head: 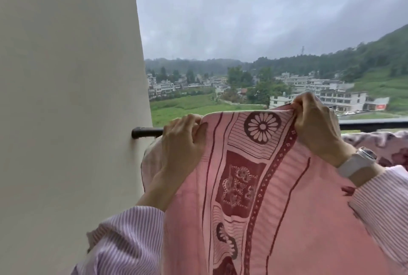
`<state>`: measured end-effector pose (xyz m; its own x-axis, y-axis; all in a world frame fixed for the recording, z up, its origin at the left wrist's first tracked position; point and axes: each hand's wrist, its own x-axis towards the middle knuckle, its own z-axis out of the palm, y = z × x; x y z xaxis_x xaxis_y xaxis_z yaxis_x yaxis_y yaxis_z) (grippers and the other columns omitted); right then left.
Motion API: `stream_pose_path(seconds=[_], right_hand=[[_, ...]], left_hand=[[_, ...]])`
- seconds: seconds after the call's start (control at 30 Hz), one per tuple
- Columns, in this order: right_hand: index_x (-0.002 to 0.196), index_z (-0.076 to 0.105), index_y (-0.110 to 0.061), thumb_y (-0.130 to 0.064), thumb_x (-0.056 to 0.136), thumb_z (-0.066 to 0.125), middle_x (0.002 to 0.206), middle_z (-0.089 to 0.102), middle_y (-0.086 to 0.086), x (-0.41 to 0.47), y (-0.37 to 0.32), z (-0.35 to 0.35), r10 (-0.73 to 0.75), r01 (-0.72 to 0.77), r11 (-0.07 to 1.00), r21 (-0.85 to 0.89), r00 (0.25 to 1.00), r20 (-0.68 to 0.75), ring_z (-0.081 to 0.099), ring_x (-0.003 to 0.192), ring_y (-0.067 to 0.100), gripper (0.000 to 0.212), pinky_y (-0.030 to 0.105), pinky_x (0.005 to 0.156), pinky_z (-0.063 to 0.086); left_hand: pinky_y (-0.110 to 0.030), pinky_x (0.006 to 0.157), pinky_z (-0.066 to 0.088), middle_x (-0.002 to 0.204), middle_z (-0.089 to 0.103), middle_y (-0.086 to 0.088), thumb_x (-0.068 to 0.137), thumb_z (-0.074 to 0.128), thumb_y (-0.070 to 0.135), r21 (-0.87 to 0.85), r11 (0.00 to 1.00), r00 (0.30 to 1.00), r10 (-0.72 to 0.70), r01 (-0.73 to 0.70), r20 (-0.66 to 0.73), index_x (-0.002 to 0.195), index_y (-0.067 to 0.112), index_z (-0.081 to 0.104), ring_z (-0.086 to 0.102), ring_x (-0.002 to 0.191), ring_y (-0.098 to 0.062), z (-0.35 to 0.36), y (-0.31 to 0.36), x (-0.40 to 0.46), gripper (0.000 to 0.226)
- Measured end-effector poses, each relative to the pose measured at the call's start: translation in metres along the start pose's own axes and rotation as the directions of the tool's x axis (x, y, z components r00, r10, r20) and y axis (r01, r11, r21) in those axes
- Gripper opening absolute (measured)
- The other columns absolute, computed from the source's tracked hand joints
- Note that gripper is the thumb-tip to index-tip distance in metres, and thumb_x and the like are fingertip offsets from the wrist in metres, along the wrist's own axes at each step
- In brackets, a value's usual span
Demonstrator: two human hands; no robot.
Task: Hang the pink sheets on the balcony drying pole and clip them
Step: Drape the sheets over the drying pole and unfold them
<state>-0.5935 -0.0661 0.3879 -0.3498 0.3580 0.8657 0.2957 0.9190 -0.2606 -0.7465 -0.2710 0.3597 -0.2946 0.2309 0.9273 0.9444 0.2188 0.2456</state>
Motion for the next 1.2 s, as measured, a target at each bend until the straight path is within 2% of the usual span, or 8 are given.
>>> stream_pose_path(seconds=[0.17, 0.3, 0.4, 0.5, 0.63, 0.83, 0.97, 1.2], right_hand=[[0.096, 0.050, 0.000, 0.003, 0.089, 0.044, 0.092, 0.060, 0.022, -0.005, 0.051, -0.040, 0.081, -0.086, 0.994, -0.071, 0.994, -0.067, 0.045, 0.068, 0.023, 0.010, 0.031, 0.064, 0.031], [0.093, 0.052, -0.001, 0.001, 0.087, 0.048, 0.091, 0.061, 0.023, -0.013, 0.091, -0.062, 0.032, -0.034, 0.999, -0.037, 0.998, -0.060, 0.057, 0.075, 0.037, 0.007, 0.041, 0.067, 0.046], [0.092, 0.056, -0.006, -0.007, 0.085, 0.057, 0.089, 0.065, 0.016, -0.024, 0.121, -0.077, -0.019, 0.019, 1.000, 0.001, 0.998, 0.062, 0.059, 0.075, 0.032, 0.007, 0.035, 0.066, 0.044], [0.105, 0.059, -0.013, -0.013, 0.085, 0.059, 0.096, 0.068, 0.008, -0.035, 0.145, -0.097, -0.076, 0.060, 0.995, 0.078, 0.972, 0.221, 0.062, 0.085, 0.027, 0.019, 0.035, 0.073, 0.047], [0.105, 0.064, -0.025, -0.027, 0.083, 0.063, 0.107, 0.066, -0.001, -0.040, 0.169, -0.114, -0.158, 0.160, 0.987, 0.024, 0.929, 0.334, 0.057, 0.101, 0.019, 0.022, 0.037, 0.089, 0.040], [0.091, 0.071, -0.021, -0.016, 0.084, 0.060, 0.092, 0.071, 0.002, -0.038, 0.175, -0.108, -0.045, 0.023, 0.992, 0.122, 0.982, 0.182, 0.062, 0.086, 0.024, 0.014, 0.035, 0.076, 0.046], [0.090, 0.071, -0.014, -0.013, 0.082, 0.060, 0.087, 0.073, 0.006, -0.040, 0.184, -0.115, -0.143, 0.142, 0.989, 0.032, 0.989, 0.045, 0.066, 0.078, 0.028, 0.014, 0.030, 0.070, 0.045], [0.107, 0.065, -0.008, 0.001, 0.086, 0.045, 0.095, 0.070, 0.019, -0.006, 0.228, -0.152, 0.196, -0.193, 0.981, 0.037, 0.970, -0.146, 0.064, 0.080, 0.035, 0.031, 0.039, 0.070, 0.052]], left_hand=[[-0.045, 0.086, 0.043, 0.065, 0.057, 0.008, 0.081, 0.046, 0.056, -0.045, 0.990, 0.974, 0.142, -0.136, 0.178, 0.089, 0.013, 0.054, 0.049, 0.061, -0.009, 0.031, 0.053, -0.003, 0.044], [-0.049, 0.089, 0.043, 0.113, 0.064, -0.011, 0.084, 0.014, 0.067, -0.027, 0.992, 0.938, 0.123, -0.121, 0.325, 0.120, 0.013, 0.047, 0.063, 0.090, -0.025, 0.055, 0.090, -0.004, 0.072], [-0.047, 0.102, 0.030, 0.134, 0.049, -0.003, 0.089, 0.024, 0.059, 0.117, 0.984, 0.892, 0.065, -0.131, 0.447, 0.133, 0.024, 0.036, 0.048, 0.119, -0.023, 0.079, 0.117, -0.001, 0.058], [-0.046, 0.101, 0.031, 0.134, 0.050, -0.001, 0.091, 0.032, 0.052, 0.166, 0.977, 0.824, 0.020, -0.137, 0.566, 0.134, 0.028, 0.036, 0.047, 0.120, -0.022, 0.107, 0.142, -0.002, 0.050], [-0.038, 0.089, 0.036, 0.116, 0.064, 0.000, 0.091, 0.042, 0.042, 0.161, 0.979, 0.908, 0.044, -0.122, 0.417, 0.115, 0.025, 0.060, 0.057, 0.109, -0.022, 0.121, 0.155, -0.015, 0.034], [-0.037, 0.094, 0.031, 0.113, 0.065, -0.003, 0.089, 0.050, 0.036, 0.162, 0.986, 0.923, -0.022, -0.044, 0.385, 0.112, 0.020, 0.062, 0.057, 0.105, -0.023, 0.123, 0.153, -0.017, 0.030], [-0.050, 0.102, 0.034, 0.128, 0.054, -0.003, 0.089, 0.044, 0.034, -0.068, 0.986, 0.961, -0.129, 0.150, 0.246, 0.122, 0.020, 0.051, 0.054, 0.106, -0.017, 0.133, 0.180, -0.010, 0.037], [-0.039, 0.102, 0.023, 0.125, 0.055, 0.002, 0.089, 0.047, 0.042, 0.130, 0.966, 0.888, 0.144, -0.221, 0.436, 0.120, 0.022, 0.053, 0.044, 0.118, -0.018, 0.181, 0.239, 0.003, 0.037]])
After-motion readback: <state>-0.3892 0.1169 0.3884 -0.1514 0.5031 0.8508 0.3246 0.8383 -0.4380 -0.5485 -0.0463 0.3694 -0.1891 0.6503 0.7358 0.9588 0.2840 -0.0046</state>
